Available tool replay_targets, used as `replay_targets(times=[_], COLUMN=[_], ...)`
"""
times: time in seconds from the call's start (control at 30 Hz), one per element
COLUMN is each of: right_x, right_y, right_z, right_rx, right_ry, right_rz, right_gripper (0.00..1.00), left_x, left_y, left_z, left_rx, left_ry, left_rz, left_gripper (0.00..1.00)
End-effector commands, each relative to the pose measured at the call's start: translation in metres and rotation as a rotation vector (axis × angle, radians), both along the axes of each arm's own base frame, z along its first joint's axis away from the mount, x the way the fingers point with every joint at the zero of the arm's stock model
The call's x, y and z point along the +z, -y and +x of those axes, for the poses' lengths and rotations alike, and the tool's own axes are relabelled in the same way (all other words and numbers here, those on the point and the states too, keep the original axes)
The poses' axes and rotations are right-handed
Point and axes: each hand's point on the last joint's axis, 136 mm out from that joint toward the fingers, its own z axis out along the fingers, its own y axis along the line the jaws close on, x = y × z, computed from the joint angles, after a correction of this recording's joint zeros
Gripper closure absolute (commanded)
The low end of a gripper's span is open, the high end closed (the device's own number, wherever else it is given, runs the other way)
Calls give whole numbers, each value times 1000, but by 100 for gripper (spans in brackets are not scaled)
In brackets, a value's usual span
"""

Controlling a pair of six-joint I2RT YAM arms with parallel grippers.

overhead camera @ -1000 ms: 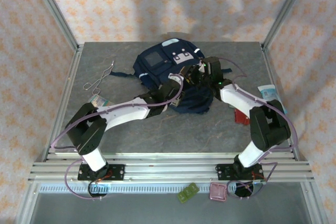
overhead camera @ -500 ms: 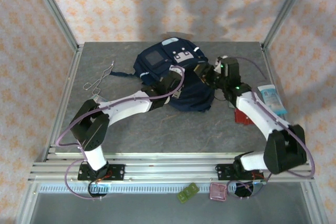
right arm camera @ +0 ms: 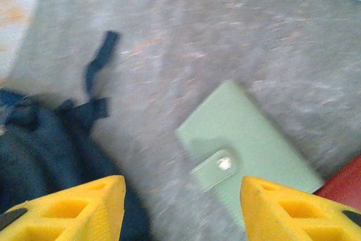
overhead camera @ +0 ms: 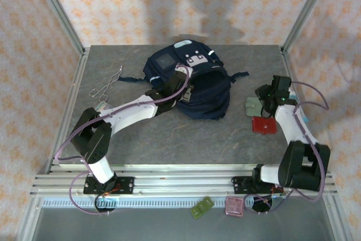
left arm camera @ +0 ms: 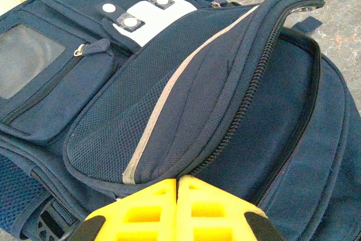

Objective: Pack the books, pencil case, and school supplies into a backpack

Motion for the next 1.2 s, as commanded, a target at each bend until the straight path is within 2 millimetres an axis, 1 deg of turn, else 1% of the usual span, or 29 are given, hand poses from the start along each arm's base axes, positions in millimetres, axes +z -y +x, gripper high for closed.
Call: replay_targets(times=[0.0, 0.07, 0.17, 0.33, 0.4, 0.5, 0.6, 0.67, 0.7, 0.8, 0.87, 1.03, 1.1, 1.17], right_x=[-14, -24, -33, -63, -69, -86, -92, -90, -88, -85, -88, -102, -104, -101], right_y=[23, 27, 31, 37, 32, 21, 0, -13, -20, -34, -41, -45, -47, -48], right_z=[5, 7, 13, 17, 22, 22, 23, 23, 23, 20, 19, 15, 14, 14], right_rx=[-42, -51, -39, -13, 20, 70, 145, 189, 213, 263, 283, 281, 287, 290], right_ry=[-45, -69, -75, -126, -127, -157, -129, -105, -88, -81, -93, -122, -123, -114], right_rz=[-86, -79, -77, -57, -33, 21, 107, 148, 154, 139, 141, 154, 156, 156], right_gripper=[45, 45, 44, 43, 43, 43, 46, 50, 51, 54, 58, 70, 79, 90], left_x=[23, 21, 22, 23, 23, 23, 20, 19, 18, 18, 18, 17, 17, 18], left_y=[-11, -12, -12, -9, -8, -7, -8, -8, -7, -7, -7, -6, -6, -7], left_z=[4, 3, 3, 5, 5, 5, 7, 7, 7, 8, 9, 9, 9, 9], left_rx=[34, 30, 27, 17, 11, 10, 16, 16, 15, 14, 17, 21, 24, 27], left_ry=[34, 24, 21, 12, 7, 7, 3, -1, -3, -3, -2, -9, -11, -11], left_rz=[-78, -85, -91, -118, -129, -135, -134, -132, -131, -134, -138, -143, -146, -148], left_gripper=[100, 100, 100, 100, 100, 100, 100, 100, 100, 100, 100, 100, 100, 100])
